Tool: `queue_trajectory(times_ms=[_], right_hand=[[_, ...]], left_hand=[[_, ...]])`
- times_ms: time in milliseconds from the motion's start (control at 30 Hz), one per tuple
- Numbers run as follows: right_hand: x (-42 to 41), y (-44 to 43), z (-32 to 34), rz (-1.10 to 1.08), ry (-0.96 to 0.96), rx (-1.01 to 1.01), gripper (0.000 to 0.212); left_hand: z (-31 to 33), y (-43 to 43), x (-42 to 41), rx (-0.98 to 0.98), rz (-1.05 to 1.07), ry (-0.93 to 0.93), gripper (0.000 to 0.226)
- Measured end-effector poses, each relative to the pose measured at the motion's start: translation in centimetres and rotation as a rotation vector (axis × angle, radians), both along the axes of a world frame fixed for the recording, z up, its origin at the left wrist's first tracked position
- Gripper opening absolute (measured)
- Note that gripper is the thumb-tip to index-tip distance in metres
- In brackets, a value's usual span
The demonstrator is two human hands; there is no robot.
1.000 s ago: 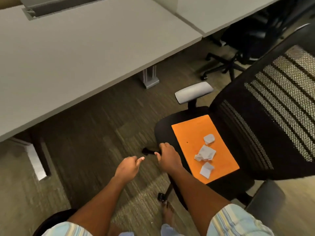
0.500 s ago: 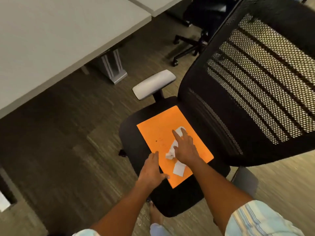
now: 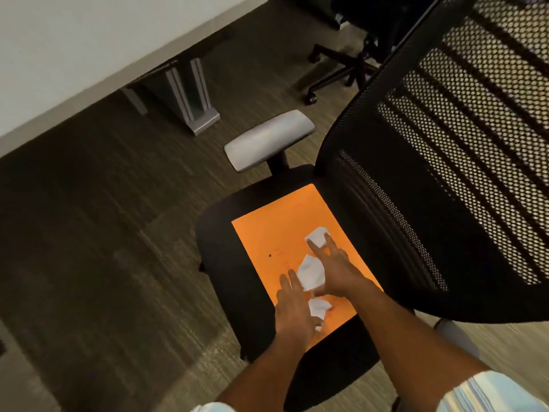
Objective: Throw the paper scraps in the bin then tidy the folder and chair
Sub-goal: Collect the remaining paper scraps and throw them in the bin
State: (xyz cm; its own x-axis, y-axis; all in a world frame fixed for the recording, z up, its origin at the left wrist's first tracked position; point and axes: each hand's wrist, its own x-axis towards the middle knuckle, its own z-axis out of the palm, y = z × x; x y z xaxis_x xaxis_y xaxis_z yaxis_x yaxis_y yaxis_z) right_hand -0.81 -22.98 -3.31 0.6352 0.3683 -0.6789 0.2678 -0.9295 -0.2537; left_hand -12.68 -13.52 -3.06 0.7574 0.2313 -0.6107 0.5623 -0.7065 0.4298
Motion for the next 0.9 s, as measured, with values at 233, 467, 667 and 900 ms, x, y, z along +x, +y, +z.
queue_trajectory(times_ms=[233,467,667,900], right_hand=[[1.1,0.8,-1.4,0.017,-0.053,-0.027,0.132],[1.3,1.4,-2.3,0.082,-0.09,-0.087,0.124],[-0.2,1.7,-2.7,0.019,-0.124,-0.11,0.103],[-2.5,2.4,-3.4,-0.174,-0.194,-0.032,0.052]], left_hand=[[-1.6,0.2,0.5,0.097,-0.139,-0.009,0.129],[-2.8,-1.3,-0.7,0.173,-0.256,-0.014,0.13],[-3.1,-0.5,-1.2,0.192,-0.384,-0.063,0.057],[-2.9,2.1,0.0,0.041,-0.363,-0.012,0.039]])
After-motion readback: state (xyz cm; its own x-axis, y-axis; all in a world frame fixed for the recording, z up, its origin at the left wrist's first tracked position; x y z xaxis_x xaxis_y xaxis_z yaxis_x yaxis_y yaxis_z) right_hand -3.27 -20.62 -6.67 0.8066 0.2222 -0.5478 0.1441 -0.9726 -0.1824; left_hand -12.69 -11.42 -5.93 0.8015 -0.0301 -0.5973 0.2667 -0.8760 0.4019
